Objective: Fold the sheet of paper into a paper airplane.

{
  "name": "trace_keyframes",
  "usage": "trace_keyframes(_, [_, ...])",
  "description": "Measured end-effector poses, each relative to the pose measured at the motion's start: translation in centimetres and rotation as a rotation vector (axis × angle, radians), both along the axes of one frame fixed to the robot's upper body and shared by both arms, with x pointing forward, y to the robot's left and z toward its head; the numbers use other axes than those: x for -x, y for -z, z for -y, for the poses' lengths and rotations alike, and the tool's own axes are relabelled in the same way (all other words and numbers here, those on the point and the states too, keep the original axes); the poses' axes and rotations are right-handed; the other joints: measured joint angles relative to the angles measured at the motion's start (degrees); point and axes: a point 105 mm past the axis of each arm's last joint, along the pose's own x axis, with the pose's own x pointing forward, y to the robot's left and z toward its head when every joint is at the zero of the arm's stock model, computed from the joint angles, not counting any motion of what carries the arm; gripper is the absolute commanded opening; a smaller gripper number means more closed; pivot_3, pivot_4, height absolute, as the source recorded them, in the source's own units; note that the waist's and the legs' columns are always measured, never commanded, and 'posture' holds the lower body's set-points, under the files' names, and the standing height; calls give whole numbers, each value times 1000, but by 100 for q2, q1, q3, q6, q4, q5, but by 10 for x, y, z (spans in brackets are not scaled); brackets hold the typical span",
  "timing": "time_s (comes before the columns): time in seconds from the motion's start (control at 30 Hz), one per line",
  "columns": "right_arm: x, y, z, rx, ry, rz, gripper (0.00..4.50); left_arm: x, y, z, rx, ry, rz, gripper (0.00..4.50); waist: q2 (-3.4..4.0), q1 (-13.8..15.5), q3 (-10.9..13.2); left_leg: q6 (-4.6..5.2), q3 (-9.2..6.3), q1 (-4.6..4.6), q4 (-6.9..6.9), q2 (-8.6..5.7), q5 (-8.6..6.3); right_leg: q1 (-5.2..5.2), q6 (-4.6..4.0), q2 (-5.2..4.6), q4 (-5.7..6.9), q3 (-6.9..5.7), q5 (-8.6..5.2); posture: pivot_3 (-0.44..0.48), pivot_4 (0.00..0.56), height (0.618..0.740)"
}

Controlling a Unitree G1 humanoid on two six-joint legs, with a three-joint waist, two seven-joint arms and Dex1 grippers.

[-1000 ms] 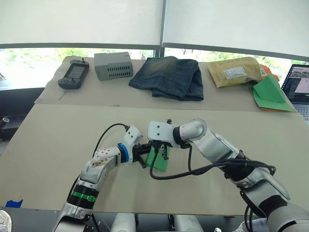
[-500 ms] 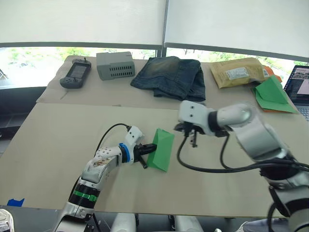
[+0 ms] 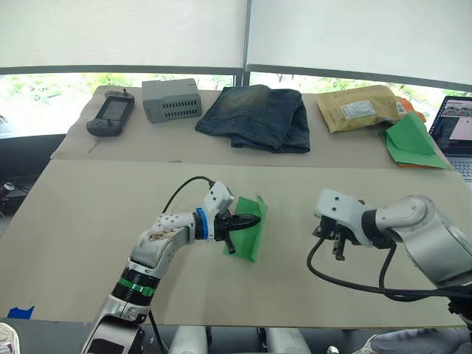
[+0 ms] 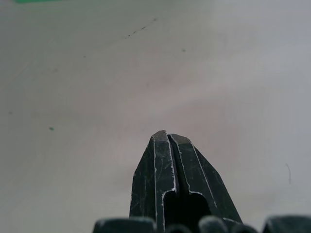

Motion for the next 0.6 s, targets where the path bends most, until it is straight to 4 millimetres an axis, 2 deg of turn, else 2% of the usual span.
trace_keyframes(0.1, [0, -2, 5, 12, 29, 13, 53, 5, 6, 11, -12, 40, -18, 0, 0, 17, 0, 0, 0, -3, 2, -3, 0, 0, 2, -2, -3, 1, 0, 0, 150, 740])
trace_keyframes(0.17, [-5, -11, 9, 5, 57, 61, 53, 4, 14, 15, -36, 43, -35, 0, 0, 21, 0, 0, -1, -4, 3, -6, 0, 0, 2, -2, -3, 2, 0, 0, 150, 740])
trace_keyframes(0.33, [-24, -60, -3, -107, 61, 278, 53, -7, 29, 20, -81, 11, -65, 0, 0, 7, 0, 1, -8, -5, 3, -5, 0, 0, 4, 3, -2, 2, 1, 0, 150, 740])
trace_keyframes(0.4, [-23, -69, -11, -150, 35, 309, 53, -7, 33, 22, -90, 11, -72, 0, 0, 12, 0, 1, -9, -5, 1, -5, 0, 0, 1, 3, -3, 1, 2, 0, 150, 740])
trace_keyframes(0.5, [-14, -69, -37, -266, -53, 283, 53, -8, 33, 24, -93, 14, -58, 0, 0, 16, 0, 2, -12, -9, -2, -7, 0, 0, -30, 2, -6, 2, 21, 0, 150, 740])
trace_keyframes(0.6, [-6, -57, -47, -277, -88, 241, 53, -8, 34, 27, -92, 19, -51, 0, 0, 36, -1, 2, -18, -15, 4, -11, 0, 4, -29, 1, -10, 1, 21, 0, 150, 740])
